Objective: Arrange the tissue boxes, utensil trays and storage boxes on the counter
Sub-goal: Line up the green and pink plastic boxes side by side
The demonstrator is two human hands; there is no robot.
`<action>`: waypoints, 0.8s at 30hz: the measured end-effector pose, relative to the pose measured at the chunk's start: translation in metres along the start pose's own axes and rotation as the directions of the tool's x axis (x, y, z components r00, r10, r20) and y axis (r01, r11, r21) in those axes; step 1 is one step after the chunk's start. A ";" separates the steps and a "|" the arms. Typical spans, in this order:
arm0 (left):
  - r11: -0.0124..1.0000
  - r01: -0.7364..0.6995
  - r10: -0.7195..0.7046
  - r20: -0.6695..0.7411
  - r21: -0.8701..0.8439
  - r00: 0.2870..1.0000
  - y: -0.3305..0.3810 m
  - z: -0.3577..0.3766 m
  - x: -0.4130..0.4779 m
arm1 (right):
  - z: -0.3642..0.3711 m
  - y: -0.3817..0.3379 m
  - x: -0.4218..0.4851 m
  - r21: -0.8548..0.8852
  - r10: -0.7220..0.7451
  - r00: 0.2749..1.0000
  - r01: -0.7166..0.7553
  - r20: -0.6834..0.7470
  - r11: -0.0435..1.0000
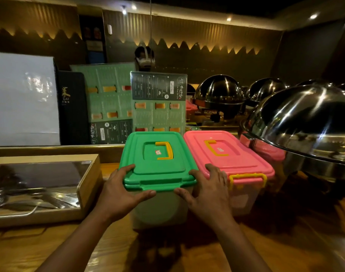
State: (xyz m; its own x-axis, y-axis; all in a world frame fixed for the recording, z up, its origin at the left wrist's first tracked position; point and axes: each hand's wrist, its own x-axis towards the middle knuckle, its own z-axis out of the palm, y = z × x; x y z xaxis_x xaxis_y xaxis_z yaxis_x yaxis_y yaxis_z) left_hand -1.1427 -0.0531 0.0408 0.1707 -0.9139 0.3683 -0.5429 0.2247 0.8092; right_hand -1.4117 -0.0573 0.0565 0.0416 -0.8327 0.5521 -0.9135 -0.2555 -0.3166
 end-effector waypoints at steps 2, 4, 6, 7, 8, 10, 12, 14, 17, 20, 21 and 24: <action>0.999 0.015 -0.015 0.016 -0.029 1.000 -0.002 -0.002 0.001 | 0.001 -0.001 0.000 0.000 -0.004 1.000 0.004 -0.011 1.000; 0.998 0.025 -0.023 0.035 -0.056 0.999 -0.002 -0.004 0.001 | 0.002 -0.002 -0.001 0.008 -0.003 1.000 0.003 -0.013 1.000; 0.997 0.025 -0.022 0.047 -0.067 0.999 -0.001 -0.005 0.001 | 0.001 -0.002 -0.001 0.014 0.001 1.000 -0.001 0.001 1.000; 0.997 0.028 -0.024 0.053 -0.074 0.998 -0.001 -0.006 0.001 | 0.000 -0.003 0.000 0.017 0.003 1.000 -0.003 0.005 1.000; 0.996 0.034 -0.029 0.059 -0.084 0.998 -0.002 -0.006 0.002 | 0.000 -0.003 0.000 0.023 0.002 1.000 -0.002 0.001 1.000; 0.994 0.042 -0.036 0.067 -0.099 0.997 -0.003 -0.008 0.002 | -0.001 -0.003 0.000 0.028 0.001 1.000 0.000 -0.007 1.000; 0.994 0.047 -0.040 0.074 -0.097 0.996 -0.003 -0.009 0.002 | 0.000 -0.003 -0.001 0.028 0.005 1.000 -0.005 -0.001 1.000; 0.995 0.044 -0.038 0.073 -0.092 0.997 -0.001 -0.009 0.001 | 0.000 -0.003 -0.001 0.035 0.008 1.000 -0.008 0.002 0.999; 0.997 0.037 -0.032 0.073 -0.065 0.997 0.002 -0.008 -0.001 | 0.001 -0.001 0.000 0.040 -0.003 1.000 0.003 0.005 0.999; 0.998 0.042 -0.037 0.116 -0.039 0.993 0.005 -0.011 -0.003 | 0.001 -0.005 0.000 0.038 -0.001 1.000 0.001 0.012 0.999; 0.999 0.034 -0.030 0.135 -0.026 0.990 0.006 -0.014 -0.005 | 0.001 -0.010 -0.001 0.049 0.006 1.000 -0.006 0.012 0.999; 1.000 -0.009 0.007 0.197 0.009 0.980 -0.001 -0.028 -0.006 | 0.004 -0.033 -0.004 0.146 -0.014 0.998 0.023 -0.065 0.989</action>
State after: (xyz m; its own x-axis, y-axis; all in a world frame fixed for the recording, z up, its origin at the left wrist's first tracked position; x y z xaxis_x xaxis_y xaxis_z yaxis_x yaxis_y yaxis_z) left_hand -1.1206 -0.0382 0.0504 0.0014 -0.9609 0.2768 -0.5520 0.2301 0.8015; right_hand -1.3799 -0.0476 0.0614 0.0278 -0.7956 0.6052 -0.8434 -0.3436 -0.4130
